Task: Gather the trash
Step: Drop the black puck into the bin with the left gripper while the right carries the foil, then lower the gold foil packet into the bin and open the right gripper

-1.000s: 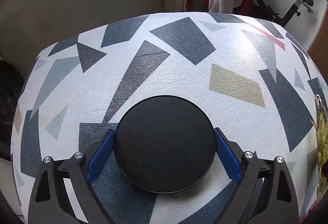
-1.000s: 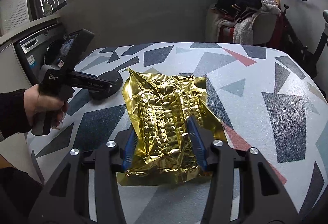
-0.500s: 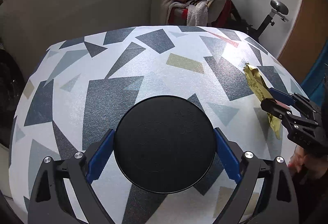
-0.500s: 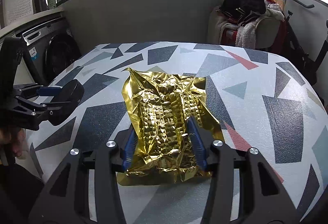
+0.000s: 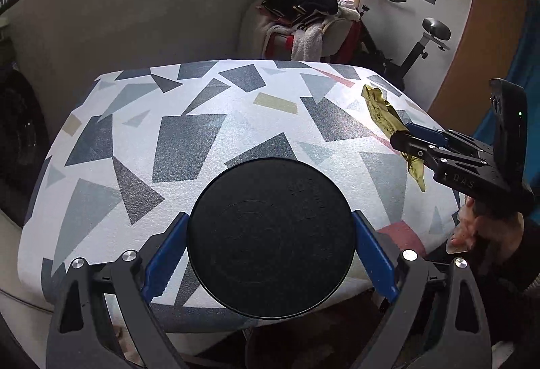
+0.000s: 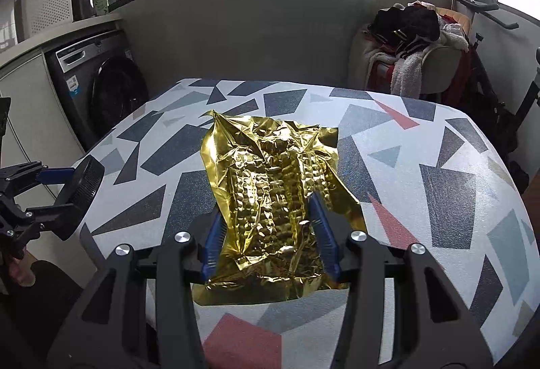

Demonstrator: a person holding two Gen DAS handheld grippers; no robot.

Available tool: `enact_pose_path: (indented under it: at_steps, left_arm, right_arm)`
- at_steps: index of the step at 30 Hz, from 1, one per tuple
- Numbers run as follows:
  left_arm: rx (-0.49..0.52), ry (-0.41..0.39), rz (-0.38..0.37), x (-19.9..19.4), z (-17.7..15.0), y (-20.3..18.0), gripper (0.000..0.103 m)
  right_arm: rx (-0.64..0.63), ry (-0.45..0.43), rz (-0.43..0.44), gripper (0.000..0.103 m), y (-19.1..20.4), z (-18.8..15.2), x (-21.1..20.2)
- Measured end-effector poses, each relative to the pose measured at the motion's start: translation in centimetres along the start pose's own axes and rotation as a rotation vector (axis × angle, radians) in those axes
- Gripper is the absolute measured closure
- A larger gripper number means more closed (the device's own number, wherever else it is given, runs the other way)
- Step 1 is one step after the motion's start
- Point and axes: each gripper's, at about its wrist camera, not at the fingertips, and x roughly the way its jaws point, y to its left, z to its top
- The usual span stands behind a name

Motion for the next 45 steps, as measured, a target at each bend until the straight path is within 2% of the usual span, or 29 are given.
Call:
enact_pose_path:
  at_steps: [9,19,24,27,32,35,40,45]
  left_arm:
    - [0.024,-0.001,-0.002,-3.3,-5.3,-1.9,0.012]
    - [0.051,0.045,-0.019,-2.9,-10.0,-3.7,0.012]
    - [0.050,0.045,-0.059,-3.1,-10.5,-4.0,0.008]
    - [0.059,0.016,-0.023,-3.9,-10.1,-4.0,0.007]
    - [-0.017,-0.062,0.014,-6.2,-9.5,-2.5,0.006]
    - [-0.021,-0.089,0.052,-7.0,-9.8,-2.1,0.006]
    - [-0.052,-0.098,0.081,-7.3,-10.0,-1.2,0.006]
    - [-0.088,-0.086,0.090,-7.1,-10.8,-0.4,0.006]
  right_arm:
    - [-0.008,-0.025,0.031,0.053,2.0,-2.6,-5.4]
    - [-0.035,-0.035,0.053,0.053,4.5,-5.8,-8.0]
    - [-0.049,-0.023,0.067,0.053,5.2,-6.8,-8.4]
    - [-0.056,-0.018,0.074,0.053,5.6,-7.5,-8.7]
    - [-0.086,0.012,0.088,0.053,6.6,-9.2,-8.8]
    - [-0.105,0.052,0.121,0.053,7.4,-10.2,-8.3]
    - [-0.117,0.137,0.181,0.053,8.8,-11.8,-6.9]
    - [-0.152,0.185,0.204,0.052,10.1,-12.8,-6.1]
